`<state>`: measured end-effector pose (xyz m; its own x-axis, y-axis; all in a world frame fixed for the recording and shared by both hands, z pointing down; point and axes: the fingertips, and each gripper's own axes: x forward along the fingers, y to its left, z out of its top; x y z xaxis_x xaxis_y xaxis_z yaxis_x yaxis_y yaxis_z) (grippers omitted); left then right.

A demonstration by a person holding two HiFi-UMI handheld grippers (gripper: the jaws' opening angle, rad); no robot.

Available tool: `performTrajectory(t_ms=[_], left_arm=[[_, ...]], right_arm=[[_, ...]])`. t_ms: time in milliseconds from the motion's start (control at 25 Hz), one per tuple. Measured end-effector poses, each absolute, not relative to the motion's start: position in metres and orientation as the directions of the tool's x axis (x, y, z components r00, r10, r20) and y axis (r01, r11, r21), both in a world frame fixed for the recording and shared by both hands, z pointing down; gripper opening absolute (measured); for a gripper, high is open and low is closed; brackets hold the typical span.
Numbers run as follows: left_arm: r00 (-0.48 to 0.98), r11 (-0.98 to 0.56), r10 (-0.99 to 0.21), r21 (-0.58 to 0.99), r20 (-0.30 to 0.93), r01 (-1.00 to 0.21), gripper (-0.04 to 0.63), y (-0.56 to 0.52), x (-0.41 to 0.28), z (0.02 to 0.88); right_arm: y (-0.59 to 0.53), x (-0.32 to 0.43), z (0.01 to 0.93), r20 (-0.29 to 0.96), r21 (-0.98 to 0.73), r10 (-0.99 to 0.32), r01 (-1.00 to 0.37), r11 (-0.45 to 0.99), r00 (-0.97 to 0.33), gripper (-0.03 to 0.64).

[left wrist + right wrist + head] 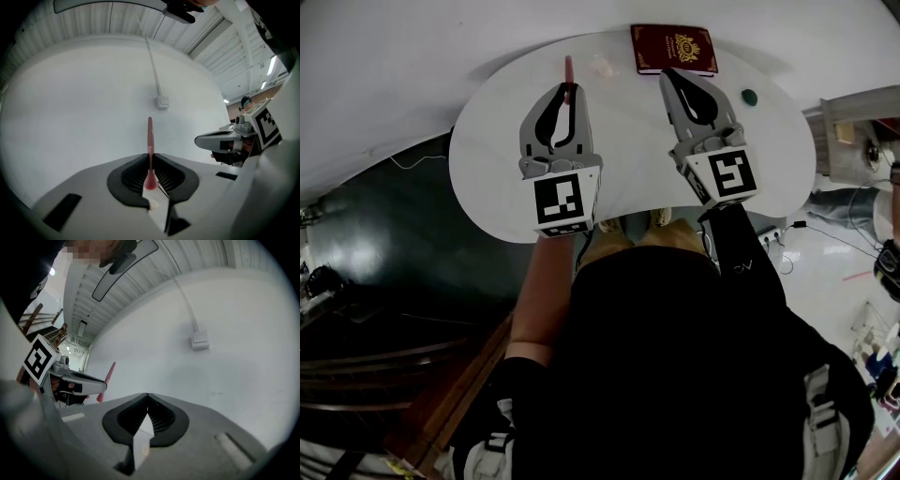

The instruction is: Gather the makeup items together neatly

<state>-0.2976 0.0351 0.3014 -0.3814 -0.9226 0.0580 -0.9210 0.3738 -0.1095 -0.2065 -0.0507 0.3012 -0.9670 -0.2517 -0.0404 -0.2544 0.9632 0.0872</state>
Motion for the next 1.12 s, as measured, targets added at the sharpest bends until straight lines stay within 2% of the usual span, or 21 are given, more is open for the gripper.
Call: performTrajectory(t_ms=[200, 480, 840, 1120], left_arm=[[-0.388, 0.392, -0.890, -0.032, 0.239, -0.920, 0.044, 0.019, -0.313, 0.351], [-0.328, 0.406, -0.798, 0.048, 0.506, -0.913, 0.044, -0.007, -0.336, 0.443], [-0.219, 0.447, -0.623, 0.112, 0.751, -0.888, 0.044, -0.012, -0.338, 0.553], [-0.108, 0.595, -0.443, 0.202, 0.890, -0.778, 0.046, 0.011, -0.336, 0.627]], right_arm=[[-0.061, -0.208, 0.305, 0.003, 0.096, -0.248, -0.246, 0.965, -0.969, 0.005], [-0.086, -0.212, 0.310, -0.031, 0.071, -0.261, -0.262, 0.962, -0.965, 0.005], [-0.104, -0.214, 0.316, -0.017, 0.071, -0.263, -0.263, 0.962, -0.965, 0.005], [-0.117, -0.212, 0.332, 0.035, 0.082, -0.267, -0.264, 0.961, -0.963, 0.005]])
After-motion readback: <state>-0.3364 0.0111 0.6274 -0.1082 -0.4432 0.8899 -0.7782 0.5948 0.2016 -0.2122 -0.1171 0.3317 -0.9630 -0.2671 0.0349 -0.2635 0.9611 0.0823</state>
